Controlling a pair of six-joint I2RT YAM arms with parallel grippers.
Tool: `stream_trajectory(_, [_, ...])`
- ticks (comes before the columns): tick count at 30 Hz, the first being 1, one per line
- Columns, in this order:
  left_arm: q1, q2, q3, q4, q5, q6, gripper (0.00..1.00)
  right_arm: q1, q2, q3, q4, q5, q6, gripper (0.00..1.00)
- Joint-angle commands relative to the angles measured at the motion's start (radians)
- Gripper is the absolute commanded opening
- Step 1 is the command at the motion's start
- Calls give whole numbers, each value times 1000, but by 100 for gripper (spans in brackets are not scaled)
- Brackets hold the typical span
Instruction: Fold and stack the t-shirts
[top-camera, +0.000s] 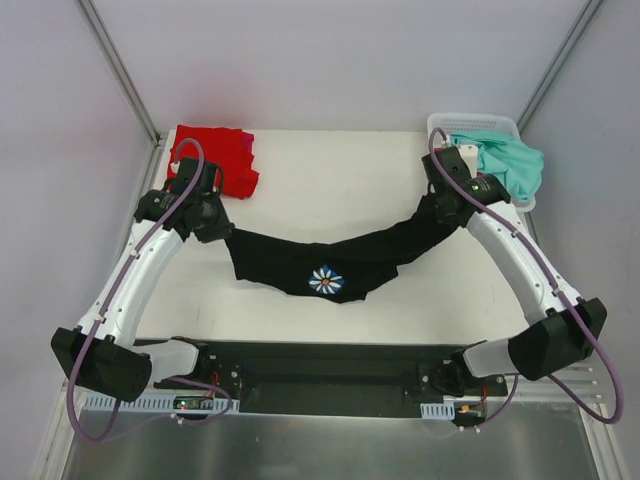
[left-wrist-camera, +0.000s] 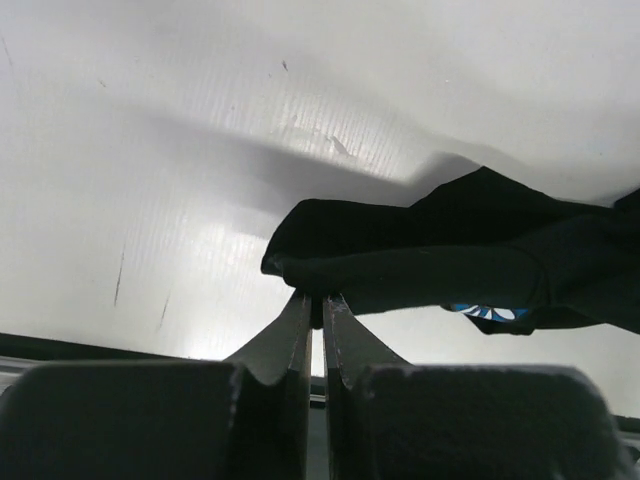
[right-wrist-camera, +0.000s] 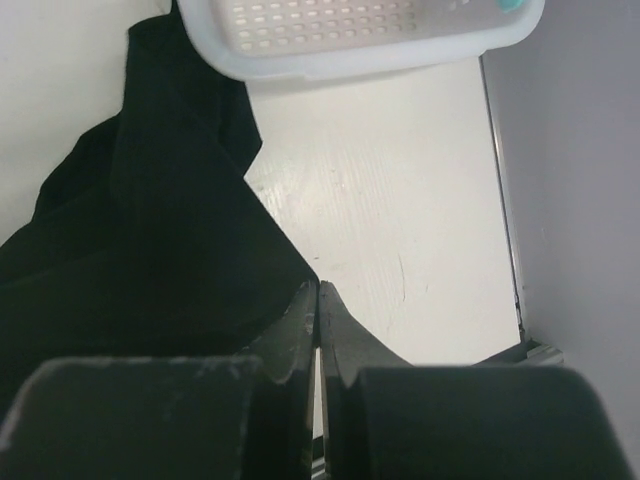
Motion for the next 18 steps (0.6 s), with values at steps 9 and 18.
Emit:
stream_trajectory(9, [100, 116, 246, -15, 37, 111, 0, -182, 184, 277, 70, -115, -92, 1])
stream_trajectory(18, [135, 341, 526, -17, 62, 160, 0, -208, 376, 647, -63, -198, -145, 1])
